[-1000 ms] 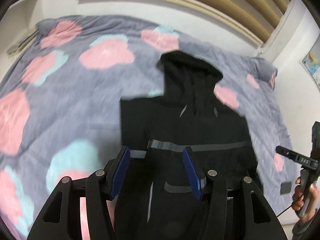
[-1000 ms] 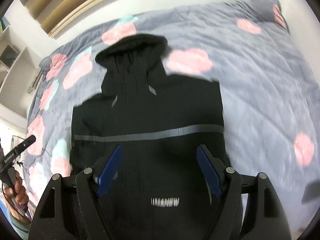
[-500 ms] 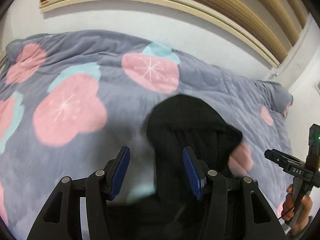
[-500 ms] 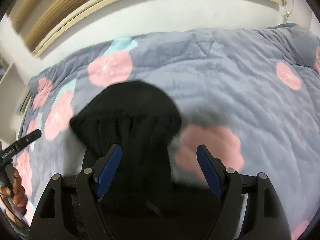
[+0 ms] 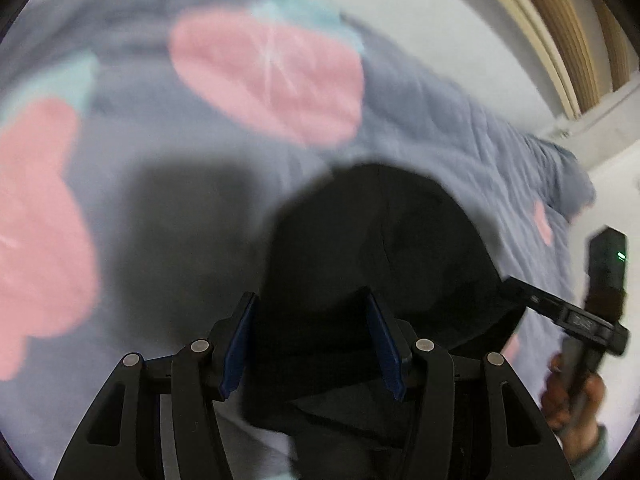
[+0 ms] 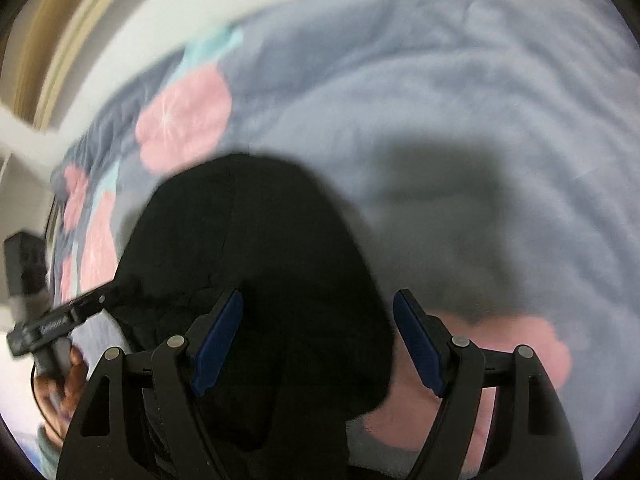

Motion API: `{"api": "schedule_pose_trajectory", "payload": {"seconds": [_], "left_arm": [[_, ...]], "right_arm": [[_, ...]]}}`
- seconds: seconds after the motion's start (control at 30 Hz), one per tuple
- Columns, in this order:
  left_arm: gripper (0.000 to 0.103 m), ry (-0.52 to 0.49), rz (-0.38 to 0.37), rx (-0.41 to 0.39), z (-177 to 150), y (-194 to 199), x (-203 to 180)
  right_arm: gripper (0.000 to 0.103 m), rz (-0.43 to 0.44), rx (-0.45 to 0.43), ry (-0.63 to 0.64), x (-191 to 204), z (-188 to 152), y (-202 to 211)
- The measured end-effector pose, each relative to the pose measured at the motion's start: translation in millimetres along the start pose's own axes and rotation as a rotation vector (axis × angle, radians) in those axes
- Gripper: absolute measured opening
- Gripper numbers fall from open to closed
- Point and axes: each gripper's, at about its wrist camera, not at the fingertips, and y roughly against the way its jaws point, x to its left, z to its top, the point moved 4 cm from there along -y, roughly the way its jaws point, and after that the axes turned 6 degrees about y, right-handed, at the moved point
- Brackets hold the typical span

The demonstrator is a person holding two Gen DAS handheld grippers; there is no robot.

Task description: Fold large clothes

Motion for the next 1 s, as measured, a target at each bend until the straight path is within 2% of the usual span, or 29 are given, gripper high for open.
{"api": "schedule_pose_trajectory", "payload": {"seconds": [0.07,0.1,0.2,0.23,0.27,0.3,0.33,0.37,0.4,0.43,0.53,0.6,0.67,0.77,0.8,0.83,0.9,1.0], "left_arm": [[0.06,0.002,-0.009,0.056,-8.4,-18.2,12.9],[0.066,0.027,-0.029,0.074,-12.4,-25.1,21.8],[0.069,0.09,-0.105,0.074,-15.6,-30.3,33.2],[0.069,0.095,-0.109,0.072,-15.5,-31.2,32.6],[0.066,0.079,-0.103,0.062,-15.5,-30.1,28.5],[0.053,0.038,-0.091,0.037,-15.8,-26.6,20.3],[0.044,0.003,-0.087,0.021,-16.4,-22.7,13.2],[0.038,-0.031,-0.076,-0.001,-17.2,-16.7,5.5],[0.024,-0.058,-0.069,-0.029,-17.0,-8.4,-1.4],[0.019,-0.073,-0.094,-0.06,-15.1,4.8,-7.5],[0.018,-0.074,-0.179,-0.139,-9.5,40.6,-19.2],[0.018,-0.093,-0.182,-0.148,-10.6,45.0,-23.3],[0.018,-0.108,-0.134,-0.103,-13.1,27.1,-19.0],[0.023,-0.071,-0.073,0.02,-18.4,-21.7,0.9],[0.032,-0.054,-0.076,0.036,-19.3,-30.5,6.8],[0.038,-0.021,-0.085,0.046,-18.8,-38.1,14.0],[0.039,0.026,-0.147,0.058,-15.2,-40.0,19.4],[0.044,0.051,-0.19,0.07,-8.3,-37.3,22.2]], "right_arm": [[0.08,0.005,0.039,0.028,-0.8,-8.2,-14.5],[0.08,0.01,0.05,0.037,-3.8,-12.9,-23.3],[0.078,0.09,0.041,-0.023,-12.1,-16.8,-33.5],[0.065,0.113,0.032,-0.039,-13.2,-16.1,-34.1],[0.055,0.131,0.025,-0.047,-11.8,-16.0,-33.4],[0.049,0.125,0.007,-0.053,-9.8,-14.8,-29.4],[0.031,0.112,-0.017,-0.049,-7.1,-13.7,-23.3],[0.023,0.11,-0.038,-0.044,-4.2,-12.5,-15.7],[0.019,0.111,-0.07,-0.035,-0.3,-10.4,-2.9],[0.017,0.113,-0.098,-0.019,3.7,-8.7,9.6],[0.016,0.085,-0.153,0.06,20.9,-6.2,36.5],[0.016,0.044,-0.146,0.099,24.8,-7.1,34.7],[0.016,-0.002,-0.1,0.112,21.8,-8.0,13.5],[0.02,-0.007,-0.025,0.089,10.3,-11.2,-16.6],[0.022,0.0,-0.009,0.081,7.5,-11.6,-23.4],[0.027,0.006,0.002,0.08,6.2,-10.8,-27.8],[0.033,0.008,0.016,0.083,4.6,-7.4,-29.0],[0.046,0.028,0.022,0.094,2.0,2.2,-20.4]]}}
